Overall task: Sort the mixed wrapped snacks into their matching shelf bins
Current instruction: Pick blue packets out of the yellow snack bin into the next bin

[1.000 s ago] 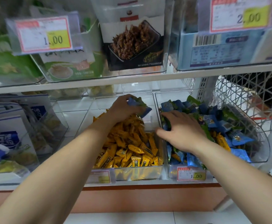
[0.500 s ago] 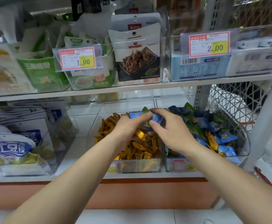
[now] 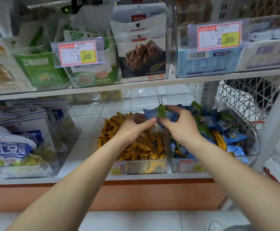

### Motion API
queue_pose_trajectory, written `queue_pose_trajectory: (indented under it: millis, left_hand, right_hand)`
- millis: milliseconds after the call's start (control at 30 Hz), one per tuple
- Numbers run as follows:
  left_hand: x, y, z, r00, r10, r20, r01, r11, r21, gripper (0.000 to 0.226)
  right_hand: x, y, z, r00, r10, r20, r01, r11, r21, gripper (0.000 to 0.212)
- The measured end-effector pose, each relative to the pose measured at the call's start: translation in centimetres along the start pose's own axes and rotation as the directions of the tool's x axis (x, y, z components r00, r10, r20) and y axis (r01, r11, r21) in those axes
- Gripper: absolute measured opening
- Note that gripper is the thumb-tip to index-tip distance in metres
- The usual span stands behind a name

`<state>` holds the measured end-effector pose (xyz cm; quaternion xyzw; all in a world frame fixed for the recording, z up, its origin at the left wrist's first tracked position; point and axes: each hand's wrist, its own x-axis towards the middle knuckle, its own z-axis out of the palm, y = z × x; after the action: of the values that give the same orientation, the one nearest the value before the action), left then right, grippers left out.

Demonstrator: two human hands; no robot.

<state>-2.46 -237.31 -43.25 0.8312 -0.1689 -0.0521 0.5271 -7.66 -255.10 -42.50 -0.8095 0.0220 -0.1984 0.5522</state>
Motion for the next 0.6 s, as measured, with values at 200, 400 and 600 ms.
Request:
queue_pose_trajectory:
  millis: [200,400,600]
  left_hand:
    - [0.0,0.1,-0.5,0.997,0.073,0.035,-0.073,0.997,-0.014,0.068]
    - [0.5,1.8,1.4,1.0,-0.005,-0.027,-0.007,0.908,-0.418,0.032]
    - [1.7,3.3,4.2,0.989,-0.088,-0.12,0.015,0.86,-0.51,0.024]
  right_hand:
    - [0.5,0.3,-1.2,0.998,0.051,0.032,-0.053,0.997,0.056,0.045]
    - [0.3,0.1,-1.8,0.983,0.067,0.169,-0.111,0.957,0.269,0.039]
    - [0.7,1.1,-3.7,0.989,0.112,0.092,-0.131,0.966,0.223,0.023]
